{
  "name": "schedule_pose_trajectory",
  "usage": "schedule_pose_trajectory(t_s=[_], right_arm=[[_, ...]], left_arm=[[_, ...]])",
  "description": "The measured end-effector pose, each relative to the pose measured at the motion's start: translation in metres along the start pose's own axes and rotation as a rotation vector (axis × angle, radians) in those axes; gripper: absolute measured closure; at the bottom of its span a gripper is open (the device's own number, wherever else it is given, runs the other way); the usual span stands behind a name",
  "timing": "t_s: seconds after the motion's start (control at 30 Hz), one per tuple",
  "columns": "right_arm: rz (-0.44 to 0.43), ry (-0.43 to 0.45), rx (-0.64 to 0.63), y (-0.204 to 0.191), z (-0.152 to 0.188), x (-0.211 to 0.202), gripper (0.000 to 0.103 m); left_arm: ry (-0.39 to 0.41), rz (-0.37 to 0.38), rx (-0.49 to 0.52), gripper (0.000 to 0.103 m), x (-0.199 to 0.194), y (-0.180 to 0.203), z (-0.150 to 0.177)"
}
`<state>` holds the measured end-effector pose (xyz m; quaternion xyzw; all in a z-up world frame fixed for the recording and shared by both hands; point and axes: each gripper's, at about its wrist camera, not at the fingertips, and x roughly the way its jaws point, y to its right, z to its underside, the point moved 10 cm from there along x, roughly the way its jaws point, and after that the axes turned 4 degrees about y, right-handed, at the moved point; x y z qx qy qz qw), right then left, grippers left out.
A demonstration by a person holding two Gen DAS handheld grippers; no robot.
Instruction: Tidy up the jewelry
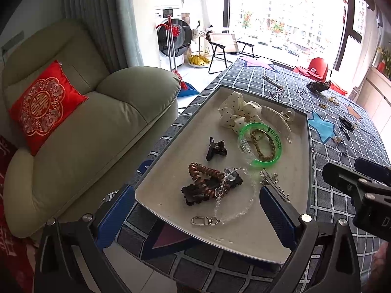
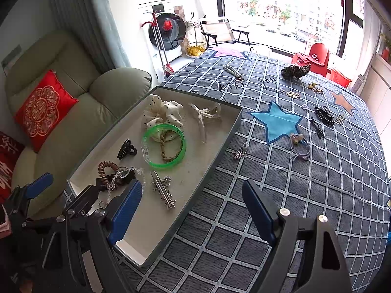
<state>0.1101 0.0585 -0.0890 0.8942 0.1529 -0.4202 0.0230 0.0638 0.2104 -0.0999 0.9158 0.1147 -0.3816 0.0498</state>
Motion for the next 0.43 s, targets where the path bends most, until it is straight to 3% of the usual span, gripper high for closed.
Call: schedule_pose_trajectory(t_s=[0.43], right_arm=[[-0.007,-0.005,0.0,-0.0017,0.0025,0.0033,0.017]], left_arm=[[0.005,0.003,-0.001,0.001,0.0006,-0.0005,-0.0007]])
